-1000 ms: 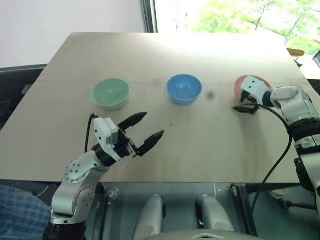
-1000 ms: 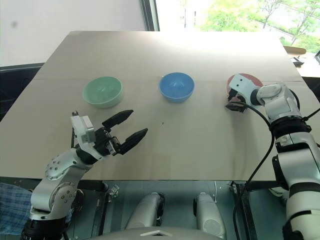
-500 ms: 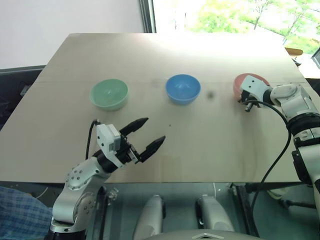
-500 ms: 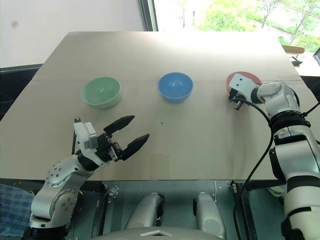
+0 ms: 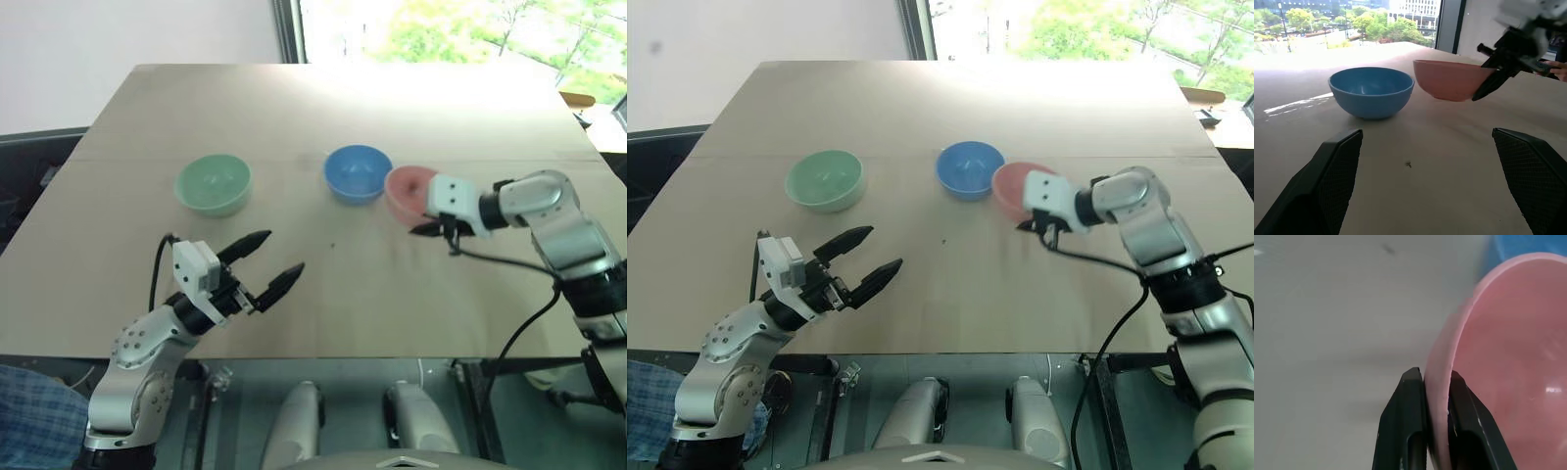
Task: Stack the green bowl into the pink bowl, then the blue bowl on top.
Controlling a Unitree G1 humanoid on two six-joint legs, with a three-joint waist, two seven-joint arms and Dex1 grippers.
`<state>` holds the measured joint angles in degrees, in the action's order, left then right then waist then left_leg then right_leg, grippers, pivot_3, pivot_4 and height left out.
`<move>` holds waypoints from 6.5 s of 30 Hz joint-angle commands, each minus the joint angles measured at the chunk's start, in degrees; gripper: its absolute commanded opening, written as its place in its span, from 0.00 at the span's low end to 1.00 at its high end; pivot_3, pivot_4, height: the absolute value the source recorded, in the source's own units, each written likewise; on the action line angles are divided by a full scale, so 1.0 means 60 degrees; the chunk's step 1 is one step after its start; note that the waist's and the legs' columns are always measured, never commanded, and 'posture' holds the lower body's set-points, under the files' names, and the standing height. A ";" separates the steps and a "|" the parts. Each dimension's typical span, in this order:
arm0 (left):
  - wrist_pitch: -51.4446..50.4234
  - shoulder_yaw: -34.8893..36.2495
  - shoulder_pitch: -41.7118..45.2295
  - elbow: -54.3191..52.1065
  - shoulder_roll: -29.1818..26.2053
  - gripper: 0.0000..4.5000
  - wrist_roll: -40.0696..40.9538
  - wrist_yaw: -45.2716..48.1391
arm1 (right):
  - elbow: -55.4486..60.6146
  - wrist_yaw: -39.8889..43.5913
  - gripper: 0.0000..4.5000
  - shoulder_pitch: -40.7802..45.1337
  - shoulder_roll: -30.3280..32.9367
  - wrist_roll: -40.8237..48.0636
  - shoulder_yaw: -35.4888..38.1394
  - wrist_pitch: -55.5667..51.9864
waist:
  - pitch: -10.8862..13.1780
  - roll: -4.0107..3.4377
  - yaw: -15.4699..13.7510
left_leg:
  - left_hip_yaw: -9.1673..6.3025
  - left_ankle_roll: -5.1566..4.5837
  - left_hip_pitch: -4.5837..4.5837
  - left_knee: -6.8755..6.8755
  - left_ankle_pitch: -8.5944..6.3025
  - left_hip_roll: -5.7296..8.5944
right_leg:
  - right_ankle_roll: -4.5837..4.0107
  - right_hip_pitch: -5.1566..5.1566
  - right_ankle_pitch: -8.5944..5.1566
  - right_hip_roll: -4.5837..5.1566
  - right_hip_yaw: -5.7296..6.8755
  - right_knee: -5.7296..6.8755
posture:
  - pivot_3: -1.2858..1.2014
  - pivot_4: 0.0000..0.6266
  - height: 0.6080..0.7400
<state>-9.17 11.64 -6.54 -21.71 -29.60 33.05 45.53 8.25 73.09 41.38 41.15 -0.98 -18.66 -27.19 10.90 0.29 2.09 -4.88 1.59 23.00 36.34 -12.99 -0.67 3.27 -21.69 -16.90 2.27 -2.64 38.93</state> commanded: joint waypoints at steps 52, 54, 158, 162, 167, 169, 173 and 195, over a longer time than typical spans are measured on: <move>-0.0979 -0.0812 0.4791 0.5246 -0.2525 1.00 -0.4178 -0.1000 | 0.2474 -0.1649 0.99 -0.2577 -0.0440 0.6764 0.6117 -0.2300 | -0.0001 0.0026 0.0041 | -0.0015 0.0001 0.0001 0.0002 0.0001 0.0009 | 0.0002 0.0007 0.0000 -0.0001 0.0021 0.0005 | 0.52 0.24 1.00; -0.0591 -0.1090 0.5141 0.5692 -0.2645 1.00 -0.4432 -0.0696 | 0.2520 -0.1742 0.99 -0.2650 -0.0368 0.6895 0.6043 -0.2269 | -0.0001 0.0025 0.0044 | -0.0013 0.0001 0.0005 0.0002 0.0001 0.0009 | 0.0002 0.0004 0.0000 -0.0001 0.0019 0.0005 | 0.52 0.24 1.00; 0.4769 -0.4435 0.9279 0.3998 -0.1676 0.24 -0.3600 0.6955 | 0.2027 -0.2242 1.00 -0.3016 0.0371 0.6953 0.4910 -0.0671 | 0.0009 0.0039 0.0027 | -0.0024 0.0000 0.0135 0.0169 0.0002 0.0009 | 0.0007 -0.0110 0.0000 -0.0019 0.0018 0.0154 | 0.52 0.24 1.00; 0.4772 -0.4334 0.9339 0.4052 -0.1480 0.60 -0.3431 0.6870 | 0.2060 -0.2237 1.00 -0.3042 0.0388 0.6981 0.4922 -0.0702 | 0.0009 0.0039 0.0027 | -0.0025 0.0000 0.0134 0.0170 0.0002 0.0010 | 0.0007 -0.0110 0.0000 -0.0019 0.0018 0.0154 | 0.52 0.24 1.00; 0.3000 -0.4081 0.8774 0.3101 -0.1893 0.70 -0.2355 0.6914 | 0.2039 -0.2208 1.00 -0.3067 0.0423 0.6977 0.4925 -0.0714 | 0.0009 0.0038 0.0075 | -0.0023 -0.0001 0.0132 0.0169 0.0002 0.0008 | 0.0006 -0.0111 0.0000 -0.0020 0.0015 0.0155 | 0.52 0.24 1.00; 0.2198 -0.3810 0.8525 0.2749 -0.2061 0.70 -0.1955 0.6648 | 0.2062 -0.2215 1.00 -0.3071 0.0431 0.7000 0.4927 -0.0743 | 0.0009 0.0038 0.0074 | -0.0025 -0.0001 0.0132 0.0169 0.0002 0.0007 | 0.0006 -0.0111 -0.0001 -0.0022 0.0016 0.0155 | 0.52 0.24 1.00; 0.1035 -0.3107 0.8218 0.2593 -0.2296 0.70 -0.1569 0.5962 | 0.1986 -0.2181 1.00 -0.3030 0.0452 0.6975 0.4895 -0.0737 | 0.0009 0.0038 0.0040 | -0.0027 -0.0001 0.0132 0.0171 0.0002 0.0007 | 0.0007 -0.0108 -0.0001 -0.0021 0.0018 0.0155 | 0.52 0.24 1.00; -0.4104 0.3143 0.4450 0.3409 -0.3522 0.70 0.1568 0.2625 | -0.3621 -0.2423 1.00 0.1193 -0.1040 0.1883 0.1233 0.2624 | 0.0012 0.0036 0.0059 | -0.0023 0.0002 0.0127 0.0162 0.0003 0.0003 | 0.0004 -0.0118 0.0000 -0.0018 0.0018 0.0152 | 0.52 0.24 1.00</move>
<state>-33.49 27.44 20.63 -0.89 -49.47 40.88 61.48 -10.68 58.47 45.75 35.47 13.82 -9.69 -15.24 10.97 0.51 2.45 -5.00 1.61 23.79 37.29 -12.98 -0.65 3.29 -22.44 -16.90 2.17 -2.54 39.84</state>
